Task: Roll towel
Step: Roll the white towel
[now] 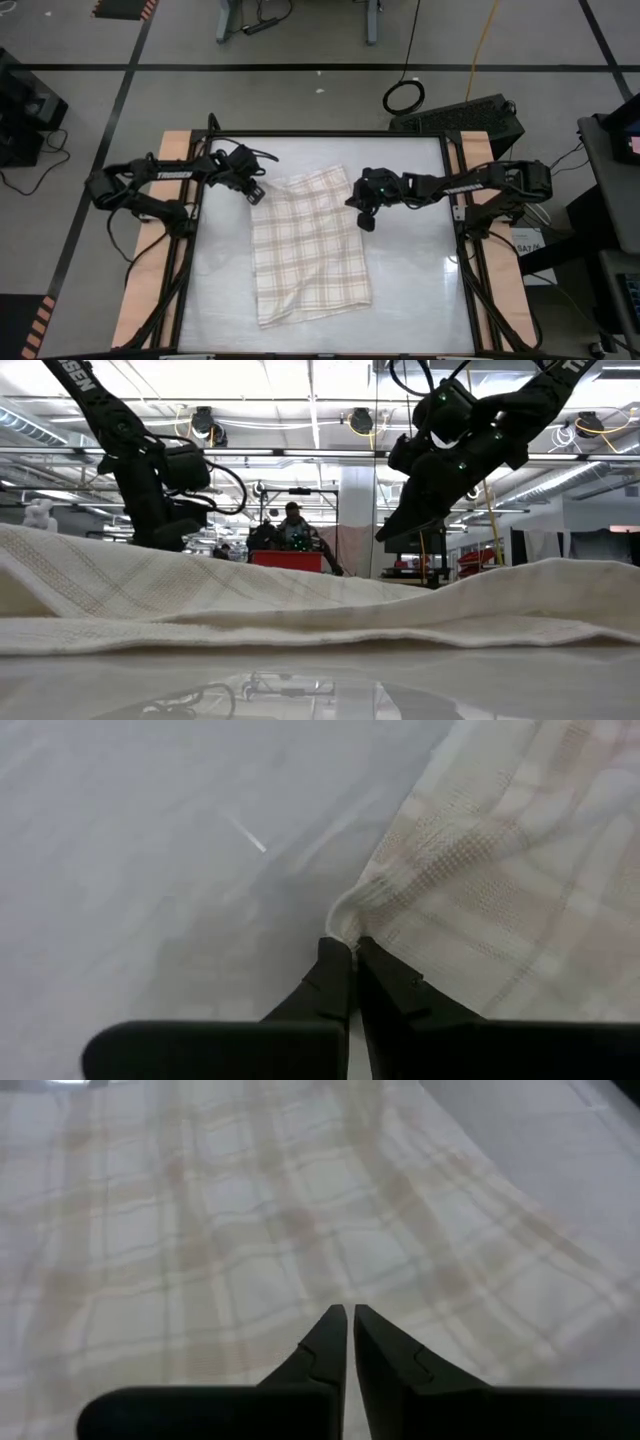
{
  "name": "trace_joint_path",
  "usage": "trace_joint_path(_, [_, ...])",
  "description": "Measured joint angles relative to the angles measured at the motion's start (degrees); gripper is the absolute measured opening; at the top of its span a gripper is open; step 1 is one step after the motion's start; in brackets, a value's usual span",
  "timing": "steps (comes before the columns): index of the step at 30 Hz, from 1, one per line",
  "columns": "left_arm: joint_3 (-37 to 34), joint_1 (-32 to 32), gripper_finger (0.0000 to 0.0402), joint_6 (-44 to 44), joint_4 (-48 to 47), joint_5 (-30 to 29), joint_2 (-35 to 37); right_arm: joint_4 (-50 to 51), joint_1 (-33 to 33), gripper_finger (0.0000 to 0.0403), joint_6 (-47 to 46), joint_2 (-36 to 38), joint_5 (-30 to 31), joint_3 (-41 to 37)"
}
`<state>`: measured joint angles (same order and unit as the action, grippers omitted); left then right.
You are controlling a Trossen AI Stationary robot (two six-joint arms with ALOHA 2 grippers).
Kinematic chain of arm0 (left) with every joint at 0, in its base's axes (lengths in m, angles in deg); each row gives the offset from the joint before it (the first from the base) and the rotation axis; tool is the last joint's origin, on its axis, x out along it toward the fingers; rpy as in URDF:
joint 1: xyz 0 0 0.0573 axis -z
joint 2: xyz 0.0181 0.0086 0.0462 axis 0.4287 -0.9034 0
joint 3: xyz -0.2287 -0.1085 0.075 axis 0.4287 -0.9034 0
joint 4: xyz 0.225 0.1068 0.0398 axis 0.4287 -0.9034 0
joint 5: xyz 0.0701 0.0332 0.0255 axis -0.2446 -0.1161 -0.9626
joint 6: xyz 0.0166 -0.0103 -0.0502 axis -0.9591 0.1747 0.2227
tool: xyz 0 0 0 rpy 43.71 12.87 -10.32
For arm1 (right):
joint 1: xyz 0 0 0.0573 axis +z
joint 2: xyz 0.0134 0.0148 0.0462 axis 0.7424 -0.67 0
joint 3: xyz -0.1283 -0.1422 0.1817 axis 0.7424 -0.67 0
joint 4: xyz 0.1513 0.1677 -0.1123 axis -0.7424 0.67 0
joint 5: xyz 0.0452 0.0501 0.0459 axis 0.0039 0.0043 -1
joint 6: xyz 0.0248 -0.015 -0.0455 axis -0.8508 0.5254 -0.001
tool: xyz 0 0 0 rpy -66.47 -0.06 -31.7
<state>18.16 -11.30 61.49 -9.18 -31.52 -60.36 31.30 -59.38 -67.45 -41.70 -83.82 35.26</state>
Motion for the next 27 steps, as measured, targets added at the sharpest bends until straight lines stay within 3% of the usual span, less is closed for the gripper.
trace_joint_path(13, [-0.11, 7.79, 0.0012, -3.57, -0.27, -4.87, 12.65, -8.02, -7.35, 0.0029, -8.77, 0.00, -0.76, 0.00])
trace_joint_path(19, [-0.07, 11.02, 0.0012, -4.97, -0.18, -6.45, 14.24, -5.12, -15.91, 0.0101, -10.87, -0.02, -6.03, 1.35])
trace_joint_path(27, [-0.02, 12.88, 0.0012, -4.98, 0.05, -6.86, 14.28, 13.67, -22.87, 0.0221, -9.27, -7.93, -7.65, 14.27])
